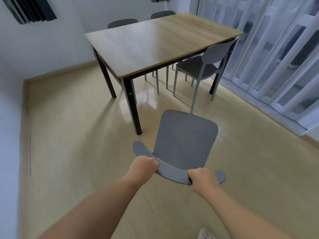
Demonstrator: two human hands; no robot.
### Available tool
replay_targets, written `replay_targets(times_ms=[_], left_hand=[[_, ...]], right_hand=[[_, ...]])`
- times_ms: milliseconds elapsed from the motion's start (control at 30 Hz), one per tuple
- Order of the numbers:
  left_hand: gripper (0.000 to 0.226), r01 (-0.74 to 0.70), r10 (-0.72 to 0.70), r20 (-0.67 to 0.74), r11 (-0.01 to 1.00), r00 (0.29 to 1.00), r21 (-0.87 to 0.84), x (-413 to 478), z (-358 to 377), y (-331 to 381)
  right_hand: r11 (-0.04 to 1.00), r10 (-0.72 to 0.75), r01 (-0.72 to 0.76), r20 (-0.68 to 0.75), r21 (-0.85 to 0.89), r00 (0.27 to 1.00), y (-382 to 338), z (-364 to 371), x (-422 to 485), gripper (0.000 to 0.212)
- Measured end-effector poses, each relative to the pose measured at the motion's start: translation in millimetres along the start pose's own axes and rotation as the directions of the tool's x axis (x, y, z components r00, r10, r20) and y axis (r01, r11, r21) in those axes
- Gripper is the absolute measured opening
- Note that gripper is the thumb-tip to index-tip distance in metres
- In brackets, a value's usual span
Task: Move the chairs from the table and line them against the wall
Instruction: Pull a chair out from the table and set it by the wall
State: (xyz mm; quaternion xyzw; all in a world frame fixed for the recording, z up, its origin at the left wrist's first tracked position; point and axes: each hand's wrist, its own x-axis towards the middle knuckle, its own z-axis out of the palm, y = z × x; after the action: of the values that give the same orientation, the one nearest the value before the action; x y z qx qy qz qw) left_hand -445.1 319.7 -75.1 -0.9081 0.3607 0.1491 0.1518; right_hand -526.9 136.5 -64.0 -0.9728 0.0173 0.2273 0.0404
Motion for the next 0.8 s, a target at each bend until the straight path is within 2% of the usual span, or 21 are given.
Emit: replay_targets(times_ms=[100,167,233,267,300,367,433,467,500,533,600,667,733,767,800], left_hand=[[0.031,-0.015,0.017,-0.057,0.999,0.998,0.045,-39,12,-31],[0.025,0.045,-0.043,-0.030,0.998,0.999,0.043,-57,25,-46],[0.019,0.117,-0.127,-0.120,0.989,0.985,-0.088,-83,34,-58],[0.012,0.143,-0.158,-0.081,0.976,0.984,-0.162,-95,38,-62],[0.019,0.207,-0.215,-0.023,0.959,0.976,-0.194,-100,47,-64],[0.031,0.303,-0.286,0.101,0.902,0.953,-0.306,-113,52,-56],[0.034,0.410,-0.387,0.140,0.823,0.911,-0.393,-130,57,-41],[0.034,0.481,-0.471,0.156,0.722,0.868,-0.497,-135,59,-35],[0.036,0.532,-0.537,0.206,0.570,0.818,-0.626,-142,58,-28],[0.042,0.538,-0.561,0.271,0.389,0.783,-0.748,-149,55,-22],[0.060,0.473,-0.538,0.370,0.061,0.757,-0.879,-157,55,-8],[0.077,0.357,-0.578,0.412,-0.214,0.704,-0.909,-156,61,-1],[0.086,0.268,-0.589,0.549,-0.499,0.593,-0.824,-151,66,1],[0.079,0.230,-0.565,0.619,-0.609,0.546,-0.759,-150,68,1],[0.062,0.200,-0.550,0.652,-0.664,0.523,-0.721,-149,68,0]], right_hand=[[0.999,-0.003,0.001,0.060,0.042,0.998,-56,4,-19,0.012],[0.997,-0.009,0.004,0.068,0.081,0.998,-85,7,-27,0.008],[0.994,-0.004,-0.004,0.074,0.107,0.997,-115,11,-32,0.015],[0.994,-0.007,-0.002,0.080,0.113,0.997,-130,14,-35,0.011],[0.994,-0.015,0.006,0.082,0.105,0.997,-142,15,-38,0.004],[0.994,0.003,-0.014,0.101,0.105,0.995,-160,20,-43,0.012],[0.988,0.022,-0.039,0.109,0.152,0.994,-172,27,-48,0.012],[0.979,0.034,-0.057,0.118,0.198,0.992,-175,30,-51,0.009],[0.970,0.036,-0.064,0.125,0.233,0.992,-177,31,-55,0.007],[0.961,0.033,-0.068,0.136,0.267,0.990,-177,31,-59,0.007],[0.927,0.013,-0.077,0.175,0.366,0.984,-176,34,-66,0.022],[0.878,-0.011,-0.085,0.197,0.471,0.980,-173,37,-73,0.032],[0.836,0.001,-0.097,0.175,0.540,0.985,-172,39,-78,0.033],[0.823,0.015,-0.103,0.160,0.558,0.987,-173,40,-81,0.034],[0.811,0.031,-0.112,0.149,0.574,0.988,-175,41,-83,0.034]])
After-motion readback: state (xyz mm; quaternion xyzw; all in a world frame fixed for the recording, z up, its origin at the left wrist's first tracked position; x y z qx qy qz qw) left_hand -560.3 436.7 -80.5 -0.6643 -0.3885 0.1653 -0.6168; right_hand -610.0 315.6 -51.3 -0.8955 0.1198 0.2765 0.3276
